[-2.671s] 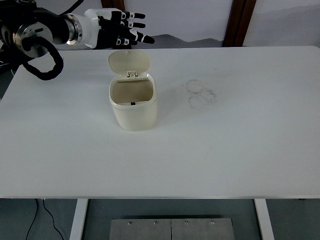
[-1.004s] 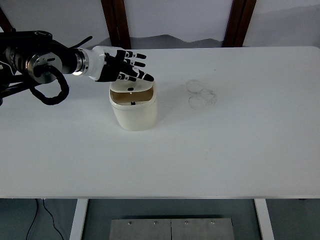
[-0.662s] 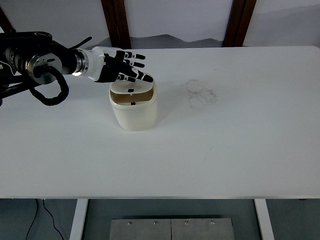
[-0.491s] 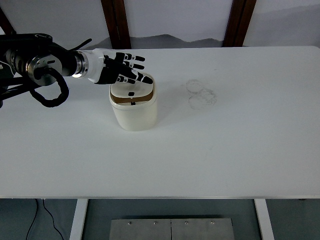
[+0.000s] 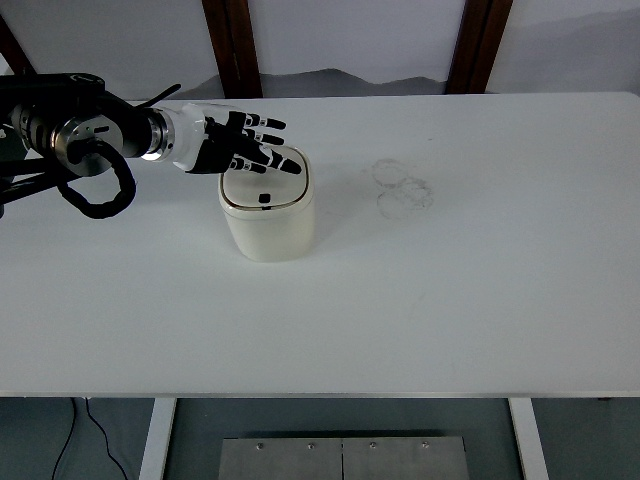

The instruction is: Close trash bin

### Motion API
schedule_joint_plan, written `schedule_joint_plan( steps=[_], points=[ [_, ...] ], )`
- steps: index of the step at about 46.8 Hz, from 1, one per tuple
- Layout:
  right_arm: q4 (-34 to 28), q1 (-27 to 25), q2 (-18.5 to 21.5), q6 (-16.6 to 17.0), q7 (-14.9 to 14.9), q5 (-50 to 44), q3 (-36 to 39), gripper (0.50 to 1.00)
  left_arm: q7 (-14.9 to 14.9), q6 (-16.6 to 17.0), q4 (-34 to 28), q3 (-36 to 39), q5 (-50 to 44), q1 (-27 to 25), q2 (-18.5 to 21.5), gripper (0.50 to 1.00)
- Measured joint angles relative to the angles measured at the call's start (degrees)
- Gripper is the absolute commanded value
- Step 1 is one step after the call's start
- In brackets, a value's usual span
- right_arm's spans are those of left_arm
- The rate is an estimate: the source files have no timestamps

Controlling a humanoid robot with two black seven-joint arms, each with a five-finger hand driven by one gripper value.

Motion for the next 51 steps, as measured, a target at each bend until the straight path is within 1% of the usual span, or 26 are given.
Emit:
schedule_joint_plan(
  steps=[51],
  points=[
    [0.0,0.0,0.0,0.0,0.0,-0.1,-0.1,0.995,0.0,0.0,0.0,1.2,0.0,0.1,-0.1,1.0]
  ],
)
